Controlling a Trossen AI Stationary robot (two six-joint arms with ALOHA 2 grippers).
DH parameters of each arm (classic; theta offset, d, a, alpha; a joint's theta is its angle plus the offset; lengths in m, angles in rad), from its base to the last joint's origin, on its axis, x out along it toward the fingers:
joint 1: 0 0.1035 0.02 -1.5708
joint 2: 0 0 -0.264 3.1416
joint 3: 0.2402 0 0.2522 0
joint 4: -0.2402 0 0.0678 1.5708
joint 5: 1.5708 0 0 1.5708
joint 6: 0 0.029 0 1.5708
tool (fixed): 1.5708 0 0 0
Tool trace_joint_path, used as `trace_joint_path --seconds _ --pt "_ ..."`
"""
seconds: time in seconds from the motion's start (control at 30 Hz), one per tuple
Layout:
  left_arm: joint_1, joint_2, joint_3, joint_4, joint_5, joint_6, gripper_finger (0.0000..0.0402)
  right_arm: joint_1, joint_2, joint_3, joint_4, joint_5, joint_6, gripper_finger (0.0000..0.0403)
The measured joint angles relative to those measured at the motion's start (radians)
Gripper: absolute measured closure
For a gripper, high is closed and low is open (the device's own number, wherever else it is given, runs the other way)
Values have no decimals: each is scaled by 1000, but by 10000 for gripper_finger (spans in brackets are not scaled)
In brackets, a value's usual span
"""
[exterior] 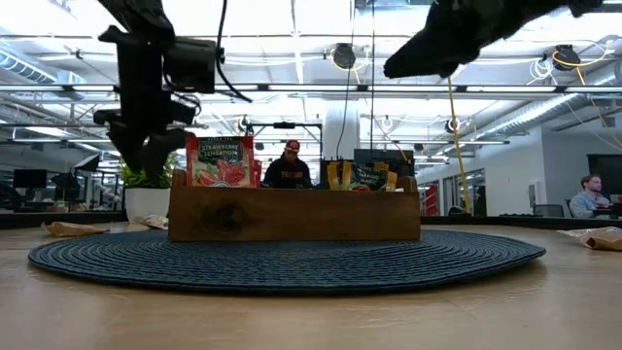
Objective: Pick & Place Tea
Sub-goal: Put the brown tea bag into the middle section of the wooden organizer
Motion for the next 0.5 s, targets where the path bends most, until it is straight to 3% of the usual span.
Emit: trace_joint_path --seconds 0.13,0.33,0.5 --pt "67 0 0 5 83 44 149 2 -23 -86 93 0 -27 325" --pt "102 0 0 88 299 155 122 3 -29 -185 237 -1 -60 325" --pt "126 0 -6 109 351 151 123 3 -29 -225 298 -1 -66 325"
